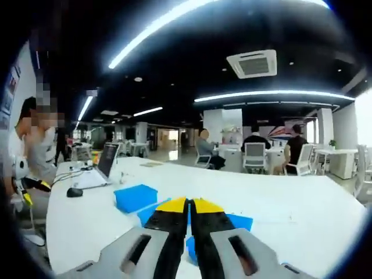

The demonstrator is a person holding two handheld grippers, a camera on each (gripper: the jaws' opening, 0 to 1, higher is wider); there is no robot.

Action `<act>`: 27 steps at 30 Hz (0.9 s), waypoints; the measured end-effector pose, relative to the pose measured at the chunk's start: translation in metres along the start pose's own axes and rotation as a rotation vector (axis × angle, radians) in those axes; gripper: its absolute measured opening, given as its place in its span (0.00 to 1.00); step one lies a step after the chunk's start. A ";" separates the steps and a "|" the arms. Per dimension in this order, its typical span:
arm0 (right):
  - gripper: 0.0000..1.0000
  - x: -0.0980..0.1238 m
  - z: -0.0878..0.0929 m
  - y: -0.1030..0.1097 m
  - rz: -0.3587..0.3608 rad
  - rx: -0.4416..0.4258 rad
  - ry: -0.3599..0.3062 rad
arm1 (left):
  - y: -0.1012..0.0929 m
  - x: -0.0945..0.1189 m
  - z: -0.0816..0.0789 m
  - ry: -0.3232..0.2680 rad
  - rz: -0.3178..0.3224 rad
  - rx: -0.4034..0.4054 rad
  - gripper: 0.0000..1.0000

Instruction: Pick up the resistors one by one and place each resistor into its matching bin, sorting the parts by color and model until every resistor is separated into the correct bin for its type

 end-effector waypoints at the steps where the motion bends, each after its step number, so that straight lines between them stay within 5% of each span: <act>1: 0.05 -0.006 0.000 -0.003 0.008 0.003 0.015 | 0.000 0.001 0.000 -0.001 -0.001 0.002 0.67; 12: 0.05 -0.071 0.020 -0.033 0.054 0.016 0.141 | 0.000 0.005 0.002 0.004 -0.010 0.006 0.67; 15: 0.09 -0.072 0.023 -0.032 0.058 0.028 0.146 | 0.000 0.007 0.001 0.004 -0.014 0.005 0.67; 19: 0.31 -0.071 0.021 -0.029 0.044 0.044 0.119 | -0.001 0.008 0.001 0.000 -0.011 0.011 0.67; 27: 0.35 -0.038 0.011 -0.010 0.011 0.065 0.077 | -0.004 0.004 0.001 0.004 -0.001 0.005 0.67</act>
Point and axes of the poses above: the point that each gripper's makers call its tool centre point, and the gripper's own axes: x roughly backward along the fingers, y roughly to its left, z roughly out of its underside, the point moved 5 cm from there along x, roughly backward along the fingers, and after that the axes turned 10 degrees about y, right-handed, at the moved point
